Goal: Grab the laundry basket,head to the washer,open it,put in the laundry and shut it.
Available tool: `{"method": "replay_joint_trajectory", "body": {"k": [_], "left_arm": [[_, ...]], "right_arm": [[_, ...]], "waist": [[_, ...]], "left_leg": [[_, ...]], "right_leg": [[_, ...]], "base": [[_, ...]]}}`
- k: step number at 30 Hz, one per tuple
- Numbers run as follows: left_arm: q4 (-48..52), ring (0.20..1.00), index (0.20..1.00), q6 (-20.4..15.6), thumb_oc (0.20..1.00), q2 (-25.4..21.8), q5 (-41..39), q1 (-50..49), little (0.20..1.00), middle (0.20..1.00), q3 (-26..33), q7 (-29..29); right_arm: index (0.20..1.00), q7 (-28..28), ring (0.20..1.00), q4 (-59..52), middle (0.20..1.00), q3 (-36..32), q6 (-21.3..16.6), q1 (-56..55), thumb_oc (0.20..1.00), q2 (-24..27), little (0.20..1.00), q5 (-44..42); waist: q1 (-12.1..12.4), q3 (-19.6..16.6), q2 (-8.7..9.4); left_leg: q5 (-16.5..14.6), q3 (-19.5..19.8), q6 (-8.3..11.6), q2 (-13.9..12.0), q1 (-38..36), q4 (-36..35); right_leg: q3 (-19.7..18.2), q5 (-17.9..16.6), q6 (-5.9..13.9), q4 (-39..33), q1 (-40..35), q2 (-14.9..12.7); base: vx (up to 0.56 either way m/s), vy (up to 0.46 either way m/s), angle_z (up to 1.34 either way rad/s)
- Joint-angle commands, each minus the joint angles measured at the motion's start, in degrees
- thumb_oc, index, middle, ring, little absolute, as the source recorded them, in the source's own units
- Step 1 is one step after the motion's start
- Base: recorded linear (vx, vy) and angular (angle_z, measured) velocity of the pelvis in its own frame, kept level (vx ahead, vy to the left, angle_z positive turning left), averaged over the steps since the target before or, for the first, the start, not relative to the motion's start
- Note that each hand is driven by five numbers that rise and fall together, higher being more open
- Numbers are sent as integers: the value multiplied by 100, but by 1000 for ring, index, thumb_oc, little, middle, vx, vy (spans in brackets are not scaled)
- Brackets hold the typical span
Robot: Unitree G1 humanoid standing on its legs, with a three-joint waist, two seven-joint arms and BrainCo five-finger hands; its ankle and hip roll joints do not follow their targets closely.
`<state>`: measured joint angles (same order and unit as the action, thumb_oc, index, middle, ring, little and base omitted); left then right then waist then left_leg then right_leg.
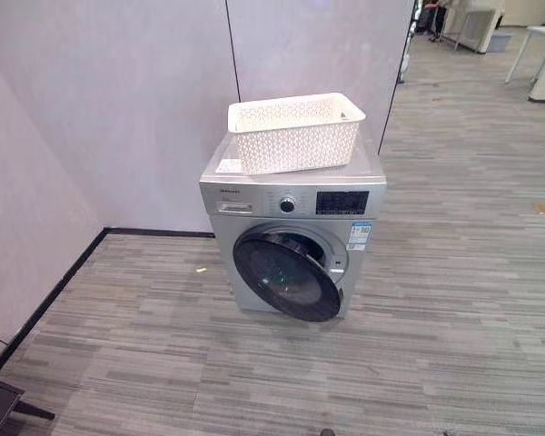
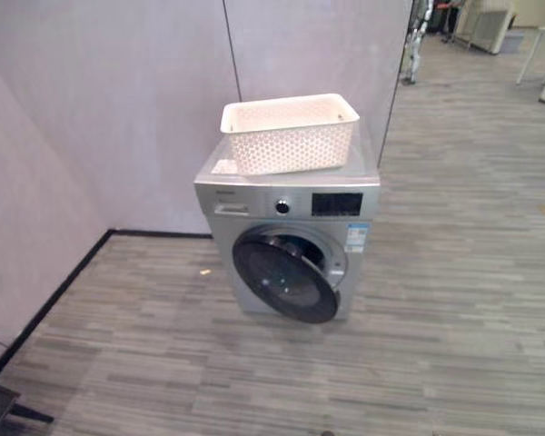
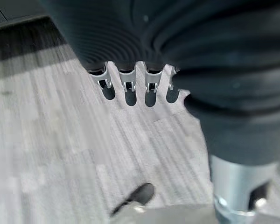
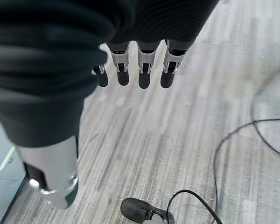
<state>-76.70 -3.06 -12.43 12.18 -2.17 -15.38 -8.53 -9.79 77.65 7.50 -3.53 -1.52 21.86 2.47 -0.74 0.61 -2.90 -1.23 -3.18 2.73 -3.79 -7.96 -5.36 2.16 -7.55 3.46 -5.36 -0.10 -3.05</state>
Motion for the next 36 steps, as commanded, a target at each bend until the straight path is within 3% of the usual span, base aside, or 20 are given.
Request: {"method": "replay_joint_trajectory", "body": {"k": [1,6,11,16,23,28,31,32,33,34,36], "left_arm": [[16,1000,1000,-126,1000,-57,-31,749,1000,1000,-30,-111],[280,1000,1000,-202,1000,-45,-209,880,1000,1000,-94,-247],[361,1000,1000,-185,1000,-132,-133,899,1000,1000,-227,-370],[292,1000,1000,-142,1000,-313,5,595,1000,1000,-147,-320],[371,1000,1000,-152,1000,-391,-208,443,1000,1000,-39,-353],[431,1000,1000,-175,1000,-438,-501,501,1000,1000,-64,-394],[399,1000,1000,-179,1000,-359,-616,478,1000,1000,-69,-385],[312,1000,1000,-171,1000,-320,-671,466,1000,1000,-31,-408],[340,1000,1000,-209,1000,-332,-702,482,1000,1000,-17,-443],[367,1000,1000,-176,1000,-344,-746,472,1000,1000,25,-445],[494,1000,1000,-184,1000,-402,-772,441,1000,1000,-32,-460]], "right_arm": [[1000,-11,1000,-61,1000,309,-43,361,1000,-20,1000,16],[1000,10,1000,-1108,1000,1033,-186,803,1000,-285,1000,46],[1000,-33,1000,-1771,1000,1537,-217,1654,1000,-416,1000,163],[1000,-83,1000,-1932,1000,1584,-197,2197,1000,-509,1000,58],[1000,-265,1000,-1787,1000,1550,-142,2817,1000,-395,1000,4],[1000,-408,1000,-1588,1000,1580,-101,3397,1000,-289,1000,-68],[1000,-475,1000,-1345,1000,1537,-65,3702,1000,-134,1000,-92],[1000,-478,1000,-1253,1000,1542,-54,3931,1000,-76,1000,-142],[1000,-554,1000,-1287,1000,1657,-30,4038,1000,18,1000,-93],[1000,-539,1000,-1420,1000,1606,-38,3902,1000,49,1000,-91],[1000,-534,1000,-1343,1000,1561,-46,4077,1000,167,1000,-135]], "waist": [[29,315,197],[148,547,352],[474,946,565],[762,1220,615],[1007,1491,584],[1032,1738,464],[1027,1788,439],[964,1841,441],[895,1922,469],[920,1968,498],[914,2105,551]], "left_leg": [[38,253,50,26,130,159],[15,371,11,77,356,320],[-393,585,-84,331,874,1299],[-818,682,-280,559,1194,1986],[-938,784,-358,726,1699,2327],[-930,904,-435,746,1871,2341],[-1093,968,-456,899,1914,2466],[-1278,1059,-439,944,1850,2621],[-1422,1122,-408,913,1790,2810],[-1471,1154,-343,873,1836,3007],[-1579,1253,-321,797,2045,3336]], "right_leg": [[-89,289,600,155,-260,-529],[-56,255,607,189,-144,-580],[3,411,608,638,17,-673],[-52,693,677,1428,370,-713],[5,622,777,1682,762,-849],[-317,619,773,2502,1389,-653],[-455,366,740,1690,1362,-862],[-790,14,796,1158,1711,-1075],[-1100,-13,846,1025,1858,-1056],[-1030,149,838,1270,1795,-976],[-910,151,833,1650,1918,-880]], "base": [[0,0,0],[-29,18,10],[1,66,21],[35,112,13],[11,80,4],[-9,53,-5],[134,-69,15],[307,-197,6],[282,-211,0],[126,-201,20],[6,-195,68]]}}
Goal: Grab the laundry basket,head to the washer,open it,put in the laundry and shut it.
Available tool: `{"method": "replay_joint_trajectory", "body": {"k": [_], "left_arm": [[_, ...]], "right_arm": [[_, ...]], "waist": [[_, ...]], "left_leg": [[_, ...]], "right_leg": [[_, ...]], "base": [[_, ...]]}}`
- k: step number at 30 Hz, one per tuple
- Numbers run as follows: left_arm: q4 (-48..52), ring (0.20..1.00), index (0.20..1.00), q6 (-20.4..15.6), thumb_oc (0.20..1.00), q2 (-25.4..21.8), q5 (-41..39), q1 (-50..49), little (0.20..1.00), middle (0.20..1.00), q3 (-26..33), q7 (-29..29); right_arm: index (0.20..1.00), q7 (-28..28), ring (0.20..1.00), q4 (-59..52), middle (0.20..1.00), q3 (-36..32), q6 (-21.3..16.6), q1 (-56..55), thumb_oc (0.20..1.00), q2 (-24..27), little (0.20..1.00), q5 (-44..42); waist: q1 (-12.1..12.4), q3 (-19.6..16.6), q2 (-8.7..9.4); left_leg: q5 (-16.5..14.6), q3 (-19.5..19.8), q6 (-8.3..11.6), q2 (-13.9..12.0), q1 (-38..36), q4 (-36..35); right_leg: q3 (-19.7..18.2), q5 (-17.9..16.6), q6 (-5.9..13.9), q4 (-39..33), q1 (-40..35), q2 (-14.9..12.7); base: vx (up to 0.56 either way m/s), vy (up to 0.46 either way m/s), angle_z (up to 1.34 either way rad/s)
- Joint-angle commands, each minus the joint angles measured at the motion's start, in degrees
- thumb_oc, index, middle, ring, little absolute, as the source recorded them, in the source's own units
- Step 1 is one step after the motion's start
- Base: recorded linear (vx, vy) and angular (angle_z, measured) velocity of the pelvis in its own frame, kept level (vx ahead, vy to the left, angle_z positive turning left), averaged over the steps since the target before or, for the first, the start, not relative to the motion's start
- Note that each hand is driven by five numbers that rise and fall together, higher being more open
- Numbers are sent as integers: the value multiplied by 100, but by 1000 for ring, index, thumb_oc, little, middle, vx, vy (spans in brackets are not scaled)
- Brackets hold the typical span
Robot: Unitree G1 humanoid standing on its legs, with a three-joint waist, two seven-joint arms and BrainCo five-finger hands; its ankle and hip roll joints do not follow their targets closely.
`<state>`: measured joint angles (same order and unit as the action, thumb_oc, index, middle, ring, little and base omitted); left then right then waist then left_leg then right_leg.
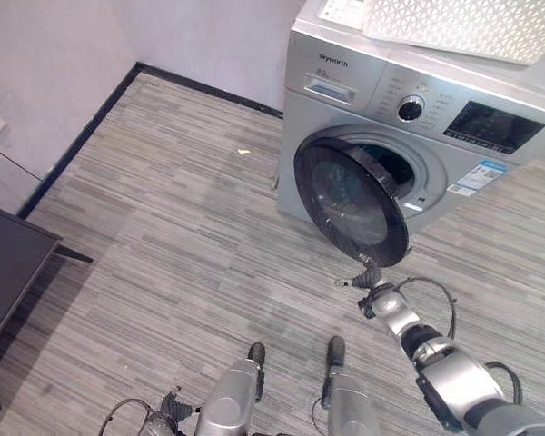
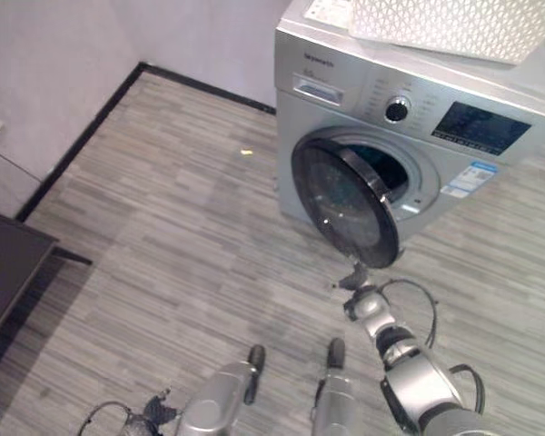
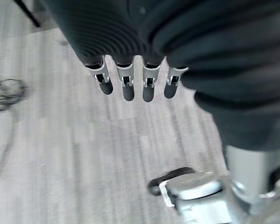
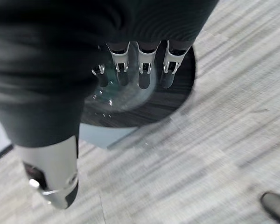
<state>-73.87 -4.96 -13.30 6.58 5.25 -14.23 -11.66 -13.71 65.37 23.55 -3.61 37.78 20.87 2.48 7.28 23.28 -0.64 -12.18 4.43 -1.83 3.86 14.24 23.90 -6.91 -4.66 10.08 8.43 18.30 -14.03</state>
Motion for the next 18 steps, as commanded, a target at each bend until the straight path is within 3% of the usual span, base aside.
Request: {"method": "replay_joint_trajectory", "body": {"k": [1,3,6,12,18], "left_arm": [[212,1000,1000,8,1000,-313,-213,-299,1000,1000,-147,-146],[507,1000,1000,-79,1000,-370,-564,-273,1000,1000,-317,-163],[555,1000,1000,-98,1000,-349,-638,-288,1000,1000,-399,-203],[692,1000,1000,-147,1000,-272,-803,-252,1000,1000,-813,-124],[652,1000,1000,-170,1000,-270,-981,-191,1000,1000,-850,-161]], "right_arm": [[1000,-141,1000,-110,1000,-43,-42,153,1000,268,1000,-137],[1000,-293,1000,-65,1000,-56,-103,737,1000,457,1000,-416],[1000,-339,1000,75,1000,1,-124,1094,1000,483,1000,-489],[1000,-505,1000,532,1000,275,-147,2285,1000,1174,1000,-536],[1000,-719,1000,652,1000,497,-176,3063,1000,1695,1000,-526]], "waist": [[104,-170,319],[47,78,263],[52,165,254],[88,391,160],[75,516,55]], "left_leg": [[-494,501,137,29,-153,433],[-229,976,300,-187,225,367],[-162,1015,329,-276,353,328],[130,1105,461,-302,843,128],[296,1114,522,-256,1132,-31]], "right_leg": [[6,-128,170,288,94,222],[446,95,61,679,384,517],[483,128,32,723,556,611],[559,128,-41,807,1097,647],[533,100,-90,857,1476,652]], "base": [[2,-229,76],[-19,-368,70],[-21,-158,40],[-14,-64,-11],[0,-20,8]]}}
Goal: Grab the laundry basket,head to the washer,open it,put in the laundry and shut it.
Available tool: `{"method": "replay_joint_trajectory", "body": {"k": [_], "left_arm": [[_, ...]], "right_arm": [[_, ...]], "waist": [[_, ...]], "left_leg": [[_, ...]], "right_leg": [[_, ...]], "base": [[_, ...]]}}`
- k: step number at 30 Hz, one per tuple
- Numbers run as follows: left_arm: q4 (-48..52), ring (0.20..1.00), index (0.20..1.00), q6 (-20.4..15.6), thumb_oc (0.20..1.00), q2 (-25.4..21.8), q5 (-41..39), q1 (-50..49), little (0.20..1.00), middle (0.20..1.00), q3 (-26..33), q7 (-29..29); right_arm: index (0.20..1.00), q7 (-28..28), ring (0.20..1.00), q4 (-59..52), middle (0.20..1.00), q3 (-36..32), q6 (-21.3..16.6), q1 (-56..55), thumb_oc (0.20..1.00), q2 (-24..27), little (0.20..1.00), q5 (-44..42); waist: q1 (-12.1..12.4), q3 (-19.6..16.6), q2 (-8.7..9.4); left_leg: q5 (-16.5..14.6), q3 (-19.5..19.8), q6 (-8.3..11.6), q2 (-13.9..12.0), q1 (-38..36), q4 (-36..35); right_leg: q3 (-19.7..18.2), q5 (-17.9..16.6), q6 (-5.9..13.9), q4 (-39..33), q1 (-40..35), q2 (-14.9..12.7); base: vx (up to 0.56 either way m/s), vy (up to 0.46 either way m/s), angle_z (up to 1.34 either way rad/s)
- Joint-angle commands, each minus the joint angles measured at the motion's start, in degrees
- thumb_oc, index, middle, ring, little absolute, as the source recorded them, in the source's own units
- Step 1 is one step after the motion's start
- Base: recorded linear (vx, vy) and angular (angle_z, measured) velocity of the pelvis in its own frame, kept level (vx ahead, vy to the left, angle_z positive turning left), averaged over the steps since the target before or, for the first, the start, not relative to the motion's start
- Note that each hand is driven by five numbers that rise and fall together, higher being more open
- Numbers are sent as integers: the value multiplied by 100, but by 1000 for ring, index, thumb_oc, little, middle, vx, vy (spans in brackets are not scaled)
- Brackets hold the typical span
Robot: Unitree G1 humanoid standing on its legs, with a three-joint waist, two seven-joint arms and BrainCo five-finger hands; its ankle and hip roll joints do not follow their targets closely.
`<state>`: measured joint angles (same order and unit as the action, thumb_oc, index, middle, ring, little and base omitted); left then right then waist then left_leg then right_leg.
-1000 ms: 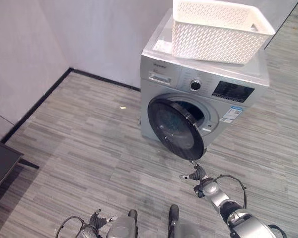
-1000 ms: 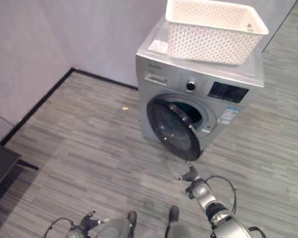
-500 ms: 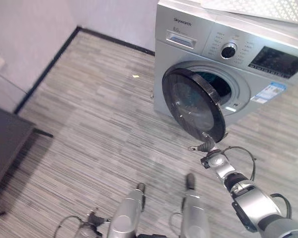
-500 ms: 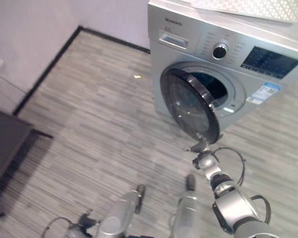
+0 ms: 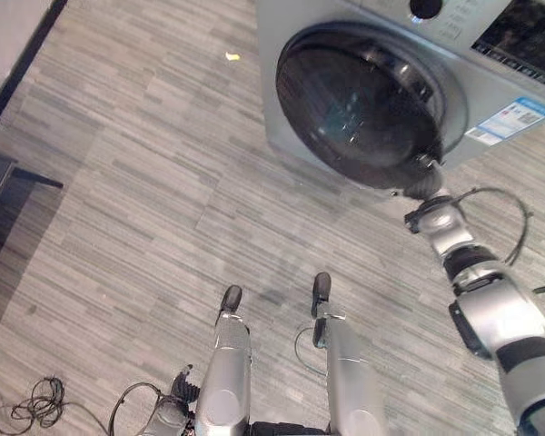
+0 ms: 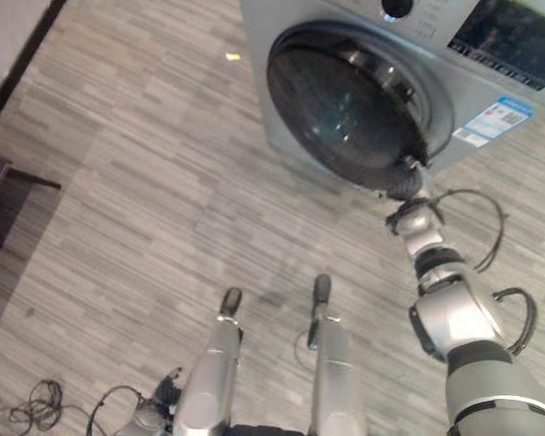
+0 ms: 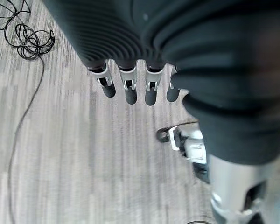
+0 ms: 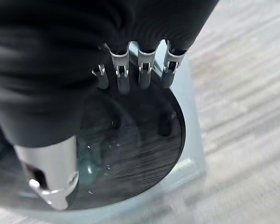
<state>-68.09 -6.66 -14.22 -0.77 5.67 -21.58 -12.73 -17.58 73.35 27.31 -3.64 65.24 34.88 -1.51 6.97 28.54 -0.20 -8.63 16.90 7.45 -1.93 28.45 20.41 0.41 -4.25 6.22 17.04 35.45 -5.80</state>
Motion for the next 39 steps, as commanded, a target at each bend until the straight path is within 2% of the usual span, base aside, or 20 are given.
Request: {"method": "replay_joint_trajectory", "body": {"k": [1,5,9,11,12,13,16,17,24,26,27,32,36,37,39], "left_arm": [[70,1000,1000,-11,1000,-176,-282,-232,1000,1000,-124,-73],[186,1000,1000,-74,1000,-202,-499,-224,1000,1000,-206,-152],[457,1000,1000,-252,1000,-229,-905,-146,1000,1000,-227,-213],[568,1000,1000,-327,1000,-230,-1047,-121,1000,1000,-212,-213],[568,1000,1000,-327,1000,-230,-1047,-121,1000,1000,-212,-213],[656,1000,1000,-380,1000,-186,-1223,-181,1000,1000,-242,-182],[647,1000,1000,-402,1000,-142,-1311,-285,1000,1000,-269,-148],[592,1000,1000,-398,1000,-135,-1314,-351,1000,1000,-267,-157],[335,1000,1000,-370,1000,-77,-1348,-457,1000,1000,-270,-163],[265,1000,1000,-396,1000,-65,-1390,-445,1000,1000,-251,-197],[259,1000,1000,-424,1000,-70,-1446,-428,1000,1000,-260,-207],[289,1000,1000,-471,1000,-72,-1459,-439,1000,1000,-364,-199],[276,1000,1000,-475,1000,-124,-1420,-417,1000,1000,-356,-199],[237,1000,1000,-468,1000,-134,-1433,-336,1000,1000,-298,-245],[222,1000,1000,-466,1000,-145,-1420,-261,1000,1000,-271,-290]], "right_arm": [[1000,-399,1000,-127,1000,139,-184,472,1000,399,1000,-161],[1000,-771,1000,-124,1000,366,-237,1129,1000,822,1000,-148],[1000,-856,1000,-95,1000,835,-249,1796,1000,1299,1000,-16],[1000,-928,1000,-17,1000,945,-255,2140,1000,1510,1000,-51],[1000,-928,1000,-16,1000,945,-255,2141,1000,1510,1000,-51],[1000,-996,1000,21,1000,1268,-241,2650,1000,1788,1000,38],[1000,-1100,1000,32,1000,1468,-240,2992,1000,1976,1000,67],[1000,-1226,1000,4,1000,1542,-232,3147,1000,2070,1000,115],[1000,-1836,1000,-295,1000,2060,-227,3881,1000,2342,1000,411],[1000,-2162,1000,-466,1000,2170,-197,4098,1000,2416,1000,519],[1000,-2361,1000,-531,1000,2446,-183,4406,1000,2486,1000,675],[1000,-2535,1000,-699,1000,2708,-267,4845,1000,2446,1000,560],[1000,-2161,1000,-1066,1000,2489,-284,4247,1000,2349,1000,484],[1000,-2017,1000,-1044,1000,2126,-273,3703,1000,2175,1000,383],[1000,-2027,1000,-1073,1000,1843,-264,3333,1000,2084,1000,416]], "waist": [[108,3,-13],[104,101,-197],[122,125,-510],[159,100,-713],[159,99,-713],[208,97,-940],[211,91,-1039],[214,77,-1067],[145,121,-1124],[123,121,-1100],[110,121,-1057],[103,119,-1013],[4,120,-862],[-50,125,-814],[-89,125,-765]], "left_leg": [[-39,-143,-396,317,-241,299],[83,-99,-339,329,5,198],[615,40,-175,316,266,-499],[1002,129,-48,217,346,-1024],[1002,129,-48,217,347,-1024],[1342,198,71,102,434,-1536],[1459,209,115,55,535,-1697],[1385,207,128,23,482,-1770],[1524,227,243,-64,556,-2067],[1570,269,273,-102,559,-2187],[1603,273,308,-140,527,-2270],[1573,296,347,-182,322,-2366],[1535,251,348,-269,76,-2395],[1604,213,363,-290,106,-2293],[1600,131,348,-307,73,-2230]], "right_leg": [[-198,64,291,8,-176,-174],[-204,119,256,193,182,-161],[-56,164,239,267,656,-239],[68,268,239,373,956,-288],[68,269,239,373,957,-288],[159,439,225,712,1377,-343],[171,596,214,1038,1651,-380],[184,903,230,1266,1716,-370],[224,1326,223,2100,2267,-491],[262,1405,203,2235,2367,-452],[276,1459,202,2389,2456,-435],[302,1560,174,2570,2476,-411],[331,1534,163,2605,2367,-397],[366,1242,110,2441,2304,-359],[402,1203,101,2337,2150,-344]], "base": [[2,-20,13],[-10,-36,5],[-57,-56,17],[-59,-44,36],[-54,-71,43],[-31,-58,30],[16,-83,17],[93,-120,12],[25,-120,16],[13,-141,15],[2,-164,-5],[-5,-98,-3],[-33,-51,2],[-97,8,3],[-64,39,4]]}}
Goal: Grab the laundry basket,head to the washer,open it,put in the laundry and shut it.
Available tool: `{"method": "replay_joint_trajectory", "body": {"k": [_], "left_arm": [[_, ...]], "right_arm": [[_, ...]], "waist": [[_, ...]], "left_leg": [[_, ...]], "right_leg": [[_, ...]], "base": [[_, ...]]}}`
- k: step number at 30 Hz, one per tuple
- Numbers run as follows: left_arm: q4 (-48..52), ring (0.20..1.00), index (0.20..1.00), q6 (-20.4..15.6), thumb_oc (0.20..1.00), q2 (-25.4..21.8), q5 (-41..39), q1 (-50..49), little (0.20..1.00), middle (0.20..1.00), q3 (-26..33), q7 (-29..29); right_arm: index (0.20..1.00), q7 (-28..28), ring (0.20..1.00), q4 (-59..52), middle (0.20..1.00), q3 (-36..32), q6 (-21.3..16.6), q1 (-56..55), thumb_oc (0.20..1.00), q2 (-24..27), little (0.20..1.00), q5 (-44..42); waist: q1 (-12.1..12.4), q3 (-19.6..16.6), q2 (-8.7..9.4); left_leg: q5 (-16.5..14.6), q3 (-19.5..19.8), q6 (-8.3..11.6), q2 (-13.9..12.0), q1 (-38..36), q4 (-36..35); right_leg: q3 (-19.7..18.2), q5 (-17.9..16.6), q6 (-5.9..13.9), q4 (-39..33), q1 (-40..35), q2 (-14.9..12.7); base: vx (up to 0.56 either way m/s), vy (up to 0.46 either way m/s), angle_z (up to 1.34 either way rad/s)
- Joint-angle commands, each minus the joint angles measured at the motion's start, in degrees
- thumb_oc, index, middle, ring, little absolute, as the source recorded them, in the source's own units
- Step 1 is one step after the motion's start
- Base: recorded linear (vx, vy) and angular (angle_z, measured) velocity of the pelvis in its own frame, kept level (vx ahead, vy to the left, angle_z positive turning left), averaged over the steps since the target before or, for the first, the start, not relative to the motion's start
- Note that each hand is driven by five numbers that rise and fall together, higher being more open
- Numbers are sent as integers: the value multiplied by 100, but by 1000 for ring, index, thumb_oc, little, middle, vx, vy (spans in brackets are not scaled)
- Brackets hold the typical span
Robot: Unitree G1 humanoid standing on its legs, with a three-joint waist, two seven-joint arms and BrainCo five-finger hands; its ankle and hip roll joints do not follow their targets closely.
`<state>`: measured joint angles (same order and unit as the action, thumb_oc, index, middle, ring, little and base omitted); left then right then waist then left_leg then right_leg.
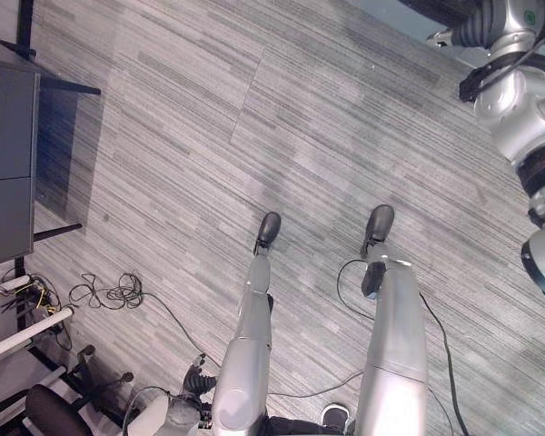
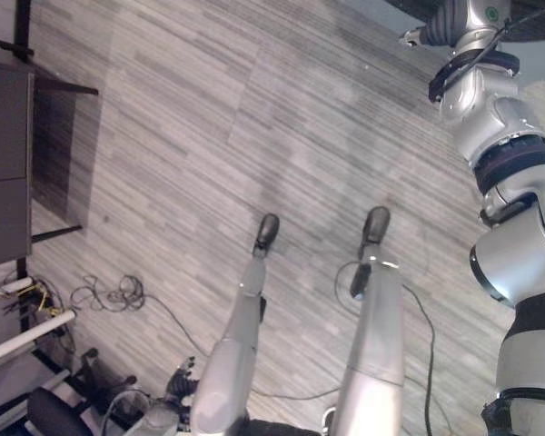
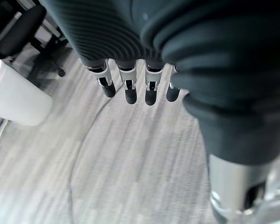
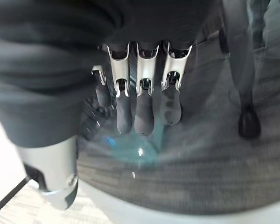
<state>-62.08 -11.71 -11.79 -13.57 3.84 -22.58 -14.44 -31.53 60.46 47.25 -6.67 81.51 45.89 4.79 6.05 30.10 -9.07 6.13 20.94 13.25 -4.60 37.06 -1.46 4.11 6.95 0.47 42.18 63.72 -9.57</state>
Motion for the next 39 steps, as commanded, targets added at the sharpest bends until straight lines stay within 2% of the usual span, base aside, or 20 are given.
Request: {"method": "replay_joint_trajectory", "body": {"k": [1,3,8,9,10,13,16,20,23,25,26,28,29,30,32,34,35,36,37,39], "left_arm": [[-437,1000,1000,41,1000,-354,-114,42,1000,1000,-141,-134],[-471,1000,1000,63,1000,-343,-32,183,1000,1000,-116,-177],[-516,1000,1000,100,1000,-309,183,399,1000,1000,17,-305],[-515,1000,1000,101,1000,-314,183,404,1000,1000,17,-305],[-514,1000,1000,132,1000,-297,297,434,1000,1000,83,-316],[-566,1000,1000,261,1000,-167,601,558,1000,1000,131,-313],[-640,1000,1000,354,1000,-50,1015,553,1000,1000,171,-241],[-836,1000,1000,422,1000,-96,1479,391,1000,1000,411,-29],[-992,1000,1000,447,1000,-104,1809,324,1000,1000,563,29],[-1064,1000,1000,483,1000,-142,1840,249,1000,1000,756,58],[-1047,1000,1000,468,1000,-151,1787,175,1000,1000,841,82],[-1047,1000,1000,468,1000,-156,1788,175,1000,1000,844,82],[-1101,1000,1000,546,1000,-153,1690,224,1000,1000,964,178],[-1128,1000,1000,591,1000,-192,1694,247,1000,1000,1009,197],[-1166,1000,1000,661,1000,-239,1910,204,1000,1000,930,262],[-1234,1000,1000,642,1000,-249,2017,205,1000,1000,924,293],[-1262,1000,1000,652,1000,-231,2009,206,1000,1000,956,305],[-1289,1000,1000,645,1000,-197,2004,216,1000,1000,973,286],[-1289,1000,1000,645,1000,-196,2004,215,1000,1000,971,286],[-1308,1000,1000,681,1000,0,2046,130,1000,1000,878,375]], "right_arm": [[1000,-541,1000,214,1000,-473,44,1092,1000,770,1000,-79],[1000,-543,1000,75,1000,-917,35,368,1000,574,1000,-36],[1000,-478,1000,-76,1000,-1710,2,-1220,1000,98,1000,14],[1000,-479,1000,-82,1000,-1720,4,-1223,1000,100,1000,17],[1000,-369,1000,-139,1000,-1934,5,-1845,1000,-66,1000,69],[1000,-169,1000,-18,1000,-2612,-25,-3152,1000,-554,1000,-152],[1000,84,1000,265,1000,-3221,-15,-4444,1000,-1177,1000,-408],[1000,472,1000,399,1000,-3598,77,-5593,1000,-1705,1000,-408],[1000,776,1000,450,1000,-3703,156,-6198,1000,-1998,1000,-277],[1000,926,1000,481,1000,-3761,188,-6522,1000,-2164,1000,-264],[1000,944,1000,595,1000,-3788,246,-6596,1000,-2233,1000,-228],[1000,944,1000,595,1000,-3787,246,-6594,1000,-2237,1000,-228],[1000,1092,1000,798,1000,-3841,267,-6824,1000,-2400,1000,-257],[1000,1116,1000,870,1000,-3908,290,-6976,1000,-2498,1000,-313],[1000,1225,1000,1042,1000,-3875,302,-7312,1000,-2586,1000,-297],[1000,1358,1000,1233,1000,-3826,360,-7469,1000,-2632,1000,-209],[1000,1410,1000,1289,1000,-3863,361,-7501,1000,-2644,1000,-232],[1000,1423,1000,1489,1000,-3973,368,-7634,1000,-2688,1000,-374],[1000,1423,1000,1490,1000,-3973,366,-7636,1000,-2686,1000,-375],[1000,1469,1000,1868,1000,-4322,382,-7843,1000,-2704,1000,-716]], "waist": [[-88,-31,172],[-186,-31,227],[-354,-31,470],[-349,-31,473],[-411,-31,574],[-489,-39,715],[-535,-219,773],[-555,-558,938],[-580,-891,1043],[-582,-1108,1091],[-550,-1133,1025],[-554,-1142,1050],[-501,-1245,958],[-486,-1316,968],[-432,-1597,1003],[-455,-1749,1093],[-462,-1844,1082],[-442,-2040,1105],[-440,-2041,1104],[-485,-2395,1054]], "left_leg": [[4,-409,-292,-41,-884,100],[-168,-620,-378,-30,-962,394],[-618,-750,-560,209,-1027,1108],[-599,-750,-561,210,-1016,1103],[-794,-830,-616,312,-1160,1342],[-1136,-944,-741,513,-1649,1732],[-1543,-1084,-915,693,-2207,2008],[-1983,-1424,-1118,903,-2738,2314],[-2127,-1739,-1246,1048,-3083,2261],[-2125,-1930,-1284,1011,-3307,2140],[-2096,-2046,-1289,902,-3494,2002],[-2065,-2049,-1291,925,-3486,1977],[-1839,-2119,-1348,831,-3636,1709],[-1682,-2157,-1386,790,-3682,1560],[-1505,-2185,-1431,774,-3805,1232],[-1427,-2230,-1377,756,-3945,947],[-1422,-2254,-1362,720,-3957,902],[-1328,-2290,-1314,649,-3983,730],[-1323,-2289,-1313,648,-3990,719],[-1148,-2360,-1255,494,-4177,345]], "right_leg": [[30,0,673,-322,-854,48],[39,-141,664,-630,-1162,19],[-146,-727,763,-1647,-1942,67],[-146,-759,766,-1679,-1944,68],[-235,-906,813,-1950,-2313,78],[-400,-1136,918,-2450,-3186,-13],[-570,-1273,1047,-2789,-4001,-126],[-854,-1590,1300,-3341,-4648,-295],[-1016,-1978,1453,-3852,-4892,-543],[-921,-2080,1453,-4079,-4989,-599],[-766,-2168,1453,-4064,-5007,-594],[-775,-2179,1453,-4068,-4989,-615],[-217,-1679,1339,-3576,-5084,-503],[-71,-1402,1251,-2979,-5200,-266],[103,-1260,1205,-2533,-5479,64],[144,-1377,1156,-3214,-5724,56],[93,-1339,1153,-3376,-5819,65],[-34,-1298,1059,-3876,-6072,116],[-33,-1303,1058,-3887,-6078,118],[29,-1234,947,-4384,-6454,183]], "base": [[-49,117,5],[-72,148,-8],[-66,132,-29],[-42,204,-11],[-23,207,-11],[35,285,-19],[62,315,-29],[36,294,-26],[0,265,-58],[-38,150,-74],[-32,63,-81],[-90,76,-74],[-222,153,-48],[-226,162,-23],[-101,25,-25],[-83,-76,-23],[-61,-135,-16],[-22,-84,-21],[-37,-96,-28],[-10,-112,-24]]}}
